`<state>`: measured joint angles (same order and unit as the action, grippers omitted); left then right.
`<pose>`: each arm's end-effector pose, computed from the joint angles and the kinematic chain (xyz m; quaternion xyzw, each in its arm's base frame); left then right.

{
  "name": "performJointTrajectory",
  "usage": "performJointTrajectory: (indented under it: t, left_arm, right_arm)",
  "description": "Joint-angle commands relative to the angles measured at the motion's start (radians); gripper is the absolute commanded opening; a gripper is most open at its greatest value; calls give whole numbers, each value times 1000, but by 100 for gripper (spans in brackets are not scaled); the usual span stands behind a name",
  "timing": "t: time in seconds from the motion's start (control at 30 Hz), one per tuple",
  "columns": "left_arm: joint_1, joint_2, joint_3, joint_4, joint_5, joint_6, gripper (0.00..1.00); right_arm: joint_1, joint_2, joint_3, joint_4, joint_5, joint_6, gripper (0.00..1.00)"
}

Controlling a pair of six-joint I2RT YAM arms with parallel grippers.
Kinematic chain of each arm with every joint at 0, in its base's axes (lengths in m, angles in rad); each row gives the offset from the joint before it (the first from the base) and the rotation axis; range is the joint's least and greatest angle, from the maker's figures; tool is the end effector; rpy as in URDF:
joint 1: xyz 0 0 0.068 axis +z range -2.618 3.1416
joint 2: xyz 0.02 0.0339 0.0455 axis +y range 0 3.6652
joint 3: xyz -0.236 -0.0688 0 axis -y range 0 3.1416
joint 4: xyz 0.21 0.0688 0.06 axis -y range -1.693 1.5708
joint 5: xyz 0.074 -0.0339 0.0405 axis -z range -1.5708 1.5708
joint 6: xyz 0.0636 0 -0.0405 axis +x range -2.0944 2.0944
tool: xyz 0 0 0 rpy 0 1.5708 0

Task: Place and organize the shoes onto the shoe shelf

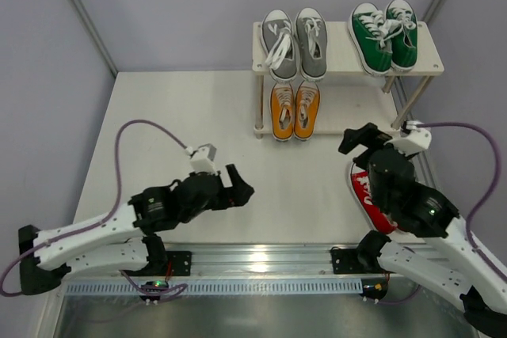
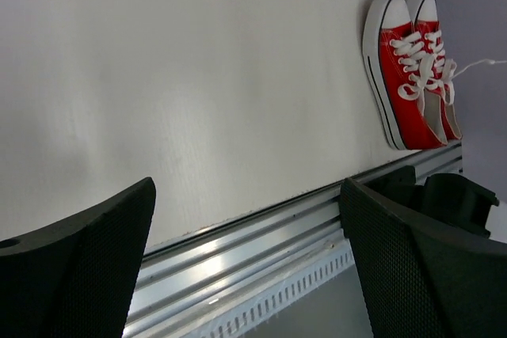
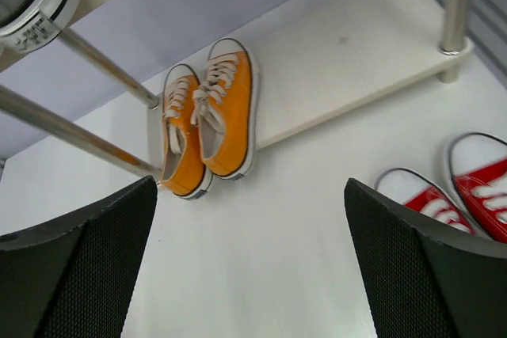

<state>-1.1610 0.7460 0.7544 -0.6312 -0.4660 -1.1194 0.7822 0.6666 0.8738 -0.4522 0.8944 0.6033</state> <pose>0.0909 -0.1376 0.2591 -0.0874 0.8677 -0.3178 0.3721 0.1329 0.0622 0.3337 0.2016 0.7316 0.0921 0.6447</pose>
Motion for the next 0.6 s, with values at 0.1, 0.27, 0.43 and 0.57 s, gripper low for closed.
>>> performJointTrajectory:
  t: [0.1, 0.27, 0.43, 0.57]
  left_arm:
    - [3, 596, 331, 435, 347, 101, 92]
    - [-49, 972, 744, 525, 521, 53, 82]
    - [-120, 1310, 1121, 415, 616, 41, 80]
    - [-141, 1446, 1223, 367, 647, -2, 80]
  right_arm:
    - [-4, 69, 400, -1088, 149, 493, 100]
    - [-54, 67, 530, -1088, 78, 435, 100]
    - [-54, 61, 573, -1088, 69, 403, 100]
    - [-55, 34, 637, -1088, 72, 351, 100]
